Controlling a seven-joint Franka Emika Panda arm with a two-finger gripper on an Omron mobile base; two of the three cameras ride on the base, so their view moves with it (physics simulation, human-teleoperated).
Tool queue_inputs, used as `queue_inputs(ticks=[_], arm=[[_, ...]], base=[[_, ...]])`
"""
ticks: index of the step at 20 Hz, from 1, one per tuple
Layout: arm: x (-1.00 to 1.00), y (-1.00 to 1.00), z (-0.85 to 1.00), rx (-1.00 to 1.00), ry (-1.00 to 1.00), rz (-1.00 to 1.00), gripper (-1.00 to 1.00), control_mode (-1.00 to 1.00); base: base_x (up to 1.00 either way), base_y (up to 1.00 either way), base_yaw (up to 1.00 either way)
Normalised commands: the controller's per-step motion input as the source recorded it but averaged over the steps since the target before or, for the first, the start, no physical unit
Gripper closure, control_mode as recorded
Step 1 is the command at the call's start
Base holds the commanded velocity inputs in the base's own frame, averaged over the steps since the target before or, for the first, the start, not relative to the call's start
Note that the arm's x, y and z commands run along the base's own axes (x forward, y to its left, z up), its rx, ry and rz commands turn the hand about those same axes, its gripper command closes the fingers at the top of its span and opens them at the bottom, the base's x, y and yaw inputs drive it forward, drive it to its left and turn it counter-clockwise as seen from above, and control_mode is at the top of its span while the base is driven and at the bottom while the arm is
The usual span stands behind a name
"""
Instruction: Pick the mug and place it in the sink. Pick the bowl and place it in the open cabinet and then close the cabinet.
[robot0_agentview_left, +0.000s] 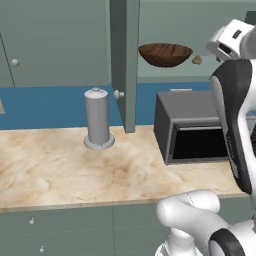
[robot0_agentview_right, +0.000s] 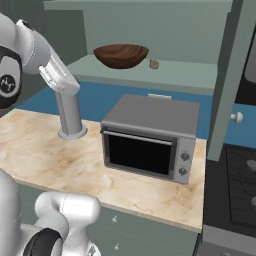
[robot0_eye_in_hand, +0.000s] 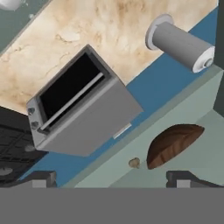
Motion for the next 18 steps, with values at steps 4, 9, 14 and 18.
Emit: queue_inputs(ticks=[4,9,14,18], arm=[[-1.00,0.03,0.00,-0.01,-0.11,0.08,-1.00,-1.00],[-1.00,0.24,0.04,-0.21,-0.12,0.04,-1.00,-1.00],[-1.00,0.72,0.07,-0.37,-0.04,0.01,-1.00,-1.00],[-1.00,0.46,0.23,-0.17,-0.32,0.00,-1.00,-1.00]], base=[[0.00,0.00,0.00],[0.00,0.00,0.00],[0.00,0.00,0.00],[0.00,0.00,0.00]])
